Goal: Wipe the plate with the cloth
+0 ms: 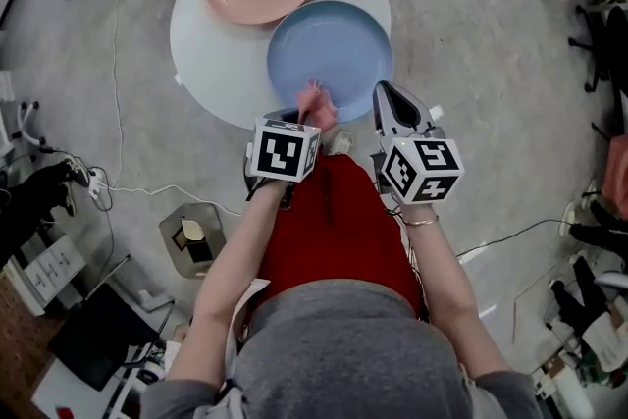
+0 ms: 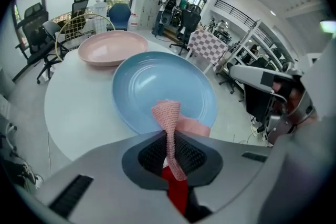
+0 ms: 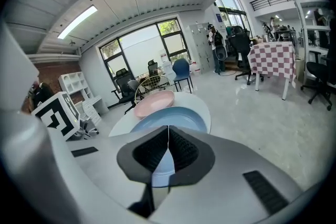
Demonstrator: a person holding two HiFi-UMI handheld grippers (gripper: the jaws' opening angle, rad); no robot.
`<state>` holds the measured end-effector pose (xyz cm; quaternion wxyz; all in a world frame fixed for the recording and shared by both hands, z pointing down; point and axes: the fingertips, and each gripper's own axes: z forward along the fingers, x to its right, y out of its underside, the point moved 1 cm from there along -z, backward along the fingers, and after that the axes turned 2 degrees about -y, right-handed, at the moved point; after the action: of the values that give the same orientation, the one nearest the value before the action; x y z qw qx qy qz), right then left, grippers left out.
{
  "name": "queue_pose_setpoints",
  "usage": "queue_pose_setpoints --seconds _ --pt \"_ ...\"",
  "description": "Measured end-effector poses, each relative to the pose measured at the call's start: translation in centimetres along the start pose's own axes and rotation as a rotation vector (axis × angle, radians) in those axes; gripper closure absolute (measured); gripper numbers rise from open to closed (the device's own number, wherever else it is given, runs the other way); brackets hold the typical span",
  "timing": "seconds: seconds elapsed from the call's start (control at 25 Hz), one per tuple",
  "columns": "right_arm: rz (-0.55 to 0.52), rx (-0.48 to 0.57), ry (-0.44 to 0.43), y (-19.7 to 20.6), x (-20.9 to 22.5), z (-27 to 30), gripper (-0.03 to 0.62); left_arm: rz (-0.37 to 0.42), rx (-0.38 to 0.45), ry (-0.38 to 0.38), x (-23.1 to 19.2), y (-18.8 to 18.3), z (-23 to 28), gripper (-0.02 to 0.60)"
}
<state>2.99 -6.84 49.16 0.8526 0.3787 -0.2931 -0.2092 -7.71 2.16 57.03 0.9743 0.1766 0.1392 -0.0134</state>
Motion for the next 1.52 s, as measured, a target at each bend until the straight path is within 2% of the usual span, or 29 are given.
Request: queue_pose_setpoints --seconds 0.2,0.36,0.76,1.08,1.52 --pt "-0.024 -0.011 -0.038 -0.1 -1.3 1.0 0.565 -0.043 0.029 -0.061 -2.5 0.2 -0.9 0.548" --pt "-0.043 -0.007 -0.054 -0.4 -2.6 1.4 0.565 -0.079 0.049 -0.081 -4.3 0.3 -1.9 0.548" --pt "-0.065 0.053 -0.072 -2.5 -4.0 0.7 0.565 -0.07 0.124 -0.183 -7.2 -0.8 -4.9 0.548" --pt "-0.089 0.128 -0.066 -4.9 -4.1 -1.0 0.565 -0.025 0.224 -0.229 -6.8 -3.7 -7.5 0.548" --pt "-0.104 0.228 -0.053 -7.2 -4.4 -4.4 0.565 0.004 0.403 -0.224 -4.0 -6.7 -10.6 0.548"
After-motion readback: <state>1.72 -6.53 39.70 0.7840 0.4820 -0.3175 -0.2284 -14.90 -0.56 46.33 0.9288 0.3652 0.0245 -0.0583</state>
